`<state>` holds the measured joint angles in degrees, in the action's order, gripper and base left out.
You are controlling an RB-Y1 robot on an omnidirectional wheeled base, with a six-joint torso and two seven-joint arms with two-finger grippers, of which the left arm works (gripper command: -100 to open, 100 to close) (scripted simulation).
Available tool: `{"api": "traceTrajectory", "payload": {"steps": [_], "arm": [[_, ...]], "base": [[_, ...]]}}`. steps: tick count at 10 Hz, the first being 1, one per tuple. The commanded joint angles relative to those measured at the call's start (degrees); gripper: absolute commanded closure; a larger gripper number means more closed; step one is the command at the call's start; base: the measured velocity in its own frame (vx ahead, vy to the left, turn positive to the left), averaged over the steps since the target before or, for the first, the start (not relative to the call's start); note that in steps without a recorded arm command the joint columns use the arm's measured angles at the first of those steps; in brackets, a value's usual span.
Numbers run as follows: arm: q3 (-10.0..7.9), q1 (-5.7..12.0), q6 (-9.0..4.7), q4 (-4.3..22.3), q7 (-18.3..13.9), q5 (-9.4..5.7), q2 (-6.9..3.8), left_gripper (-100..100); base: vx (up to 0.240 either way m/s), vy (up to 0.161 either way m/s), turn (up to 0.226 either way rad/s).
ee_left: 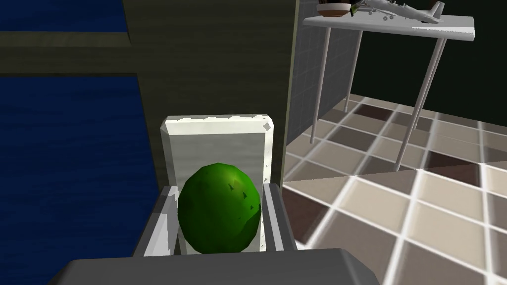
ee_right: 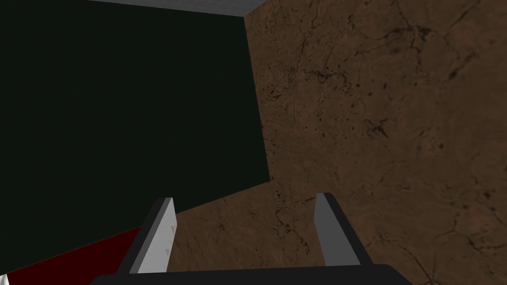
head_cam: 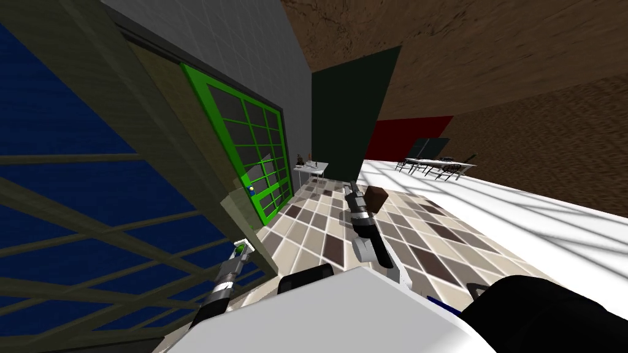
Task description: Pull the door open
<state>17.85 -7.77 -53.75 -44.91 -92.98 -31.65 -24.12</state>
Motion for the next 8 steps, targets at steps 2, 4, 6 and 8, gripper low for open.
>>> {"api": "traceTrajectory", "payload": {"steps": [2, 4, 6, 8], "arm": [[1.51, -1.04, -2.09, -0.06, -1.8, 0.69, -1.51, 100], [2.8, -1.95, -3.69, -0.09, -3.25, 1.26, -2.76, 100], [3.98, -2.77, -5.14, -0.12, -4.56, 1.77, -3.89, 100], [4.92, -3.43, -6.29, -0.14, -5.6, 2.19, -4.79, 100]], "base": [[-0.191, 0.031, -0.11], [-0.217, 0.001, -0.101], [-0.196, 0.053, -0.094], [-0.192, 0.033, -0.077]]}}
